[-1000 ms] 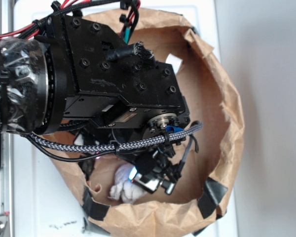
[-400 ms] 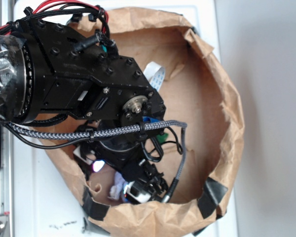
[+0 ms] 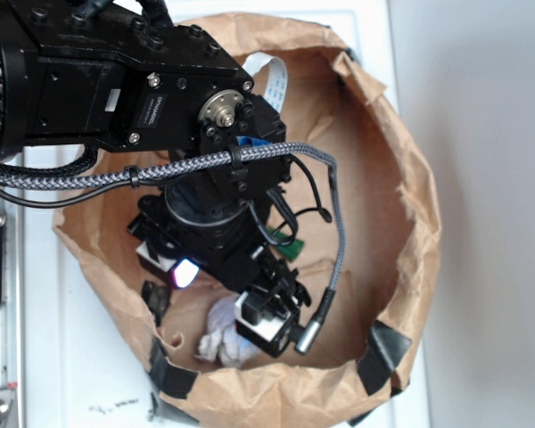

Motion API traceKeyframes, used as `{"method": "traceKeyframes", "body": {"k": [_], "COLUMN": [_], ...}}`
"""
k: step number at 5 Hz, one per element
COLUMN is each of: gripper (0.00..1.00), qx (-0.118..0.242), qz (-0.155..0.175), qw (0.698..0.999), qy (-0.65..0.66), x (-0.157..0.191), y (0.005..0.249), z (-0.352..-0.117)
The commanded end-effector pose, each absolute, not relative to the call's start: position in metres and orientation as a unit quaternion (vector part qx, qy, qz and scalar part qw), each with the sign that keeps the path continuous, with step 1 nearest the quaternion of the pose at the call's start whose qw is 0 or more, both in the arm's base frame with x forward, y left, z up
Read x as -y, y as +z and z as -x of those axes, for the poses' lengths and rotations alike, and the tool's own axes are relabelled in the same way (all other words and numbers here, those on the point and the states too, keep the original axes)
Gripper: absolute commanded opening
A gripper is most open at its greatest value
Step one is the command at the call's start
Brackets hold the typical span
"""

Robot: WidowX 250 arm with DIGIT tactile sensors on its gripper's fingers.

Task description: Grab the white paper.

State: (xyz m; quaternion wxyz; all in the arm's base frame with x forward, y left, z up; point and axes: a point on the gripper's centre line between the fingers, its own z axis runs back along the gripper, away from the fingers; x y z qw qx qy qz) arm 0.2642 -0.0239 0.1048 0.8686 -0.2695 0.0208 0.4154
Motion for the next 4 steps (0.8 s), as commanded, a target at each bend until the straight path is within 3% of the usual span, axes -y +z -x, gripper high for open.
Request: {"method": "traceKeyframes", "body": {"k": [1,3,4], "gripper": [1.00,1.00,1.00], "qx": [0.012,0.012,0.053], "qz": [0.280,0.280,0.297], "qw": [0.868,0.868,0.872], "qy": [0.410,0.410,0.385], "x": [0.015,0.015,0.029], "y": [0.121,0.121,0.116], "z": [-0.265,-0.265,-0.259]}}
